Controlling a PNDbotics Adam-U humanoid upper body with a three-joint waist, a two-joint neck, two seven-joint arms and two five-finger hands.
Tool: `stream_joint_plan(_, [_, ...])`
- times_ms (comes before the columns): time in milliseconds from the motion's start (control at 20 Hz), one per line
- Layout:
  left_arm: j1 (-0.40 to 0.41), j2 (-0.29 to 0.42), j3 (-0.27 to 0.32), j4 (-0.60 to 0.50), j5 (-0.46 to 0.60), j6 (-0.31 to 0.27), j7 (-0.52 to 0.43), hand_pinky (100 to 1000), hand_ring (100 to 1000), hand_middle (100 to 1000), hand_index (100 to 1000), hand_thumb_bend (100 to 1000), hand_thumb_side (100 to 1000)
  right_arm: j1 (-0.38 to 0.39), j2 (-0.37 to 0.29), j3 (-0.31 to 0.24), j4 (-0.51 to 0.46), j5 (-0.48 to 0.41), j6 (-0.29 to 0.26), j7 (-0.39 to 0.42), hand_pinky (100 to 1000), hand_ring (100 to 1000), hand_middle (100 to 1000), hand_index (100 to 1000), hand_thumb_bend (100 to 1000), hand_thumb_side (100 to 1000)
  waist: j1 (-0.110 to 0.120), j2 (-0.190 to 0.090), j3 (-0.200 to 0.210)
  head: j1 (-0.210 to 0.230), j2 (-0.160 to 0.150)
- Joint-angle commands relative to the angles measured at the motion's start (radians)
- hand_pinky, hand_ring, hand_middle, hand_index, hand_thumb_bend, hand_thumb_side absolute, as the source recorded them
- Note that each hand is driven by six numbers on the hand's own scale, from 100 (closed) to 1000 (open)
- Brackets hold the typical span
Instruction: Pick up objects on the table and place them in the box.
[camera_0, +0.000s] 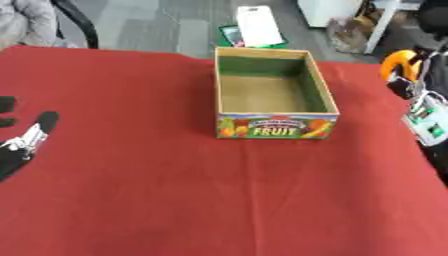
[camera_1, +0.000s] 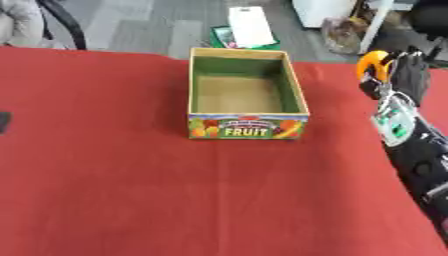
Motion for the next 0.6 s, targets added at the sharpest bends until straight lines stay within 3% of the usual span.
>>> stream_joint_plan(50, [-0.009, 0.008, 0.001, -0.017, 0.003, -0.006, -0.002, 700, 734, 611, 634, 739, 338, -0.037, -0.031, 0.020, -0.080, -0.013, -0.014, 0.037, 440, 420, 171, 255, 100, 100, 0.001, -0.025, 0.003, 0.002, -0.007])
stream_joint_plan(350, [-0.011, 0.002, -0.003, -0.014, 0.004, -0.008, -0.007, 700, 734, 610, 634, 740, 338, -0.080, 0.023, 0.070, -0.169, 0.001, -0.042, 0.131, 448, 429, 176, 260, 100, 100, -0.002, -0.034, 0.020, -0.002, -0.009])
stream_joint_plan(600, [-0.014, -0.002, -0.005, -0.016, 0.005, -0.008, -0.009, 700, 734, 610, 634, 740, 338, -0.108, 0.079, 0.095, -0.173, 0.040, -0.061, 0.188, 456, 435, 180, 265, 100, 100, -0.002, -0.037, 0.038, -0.005, -0.011])
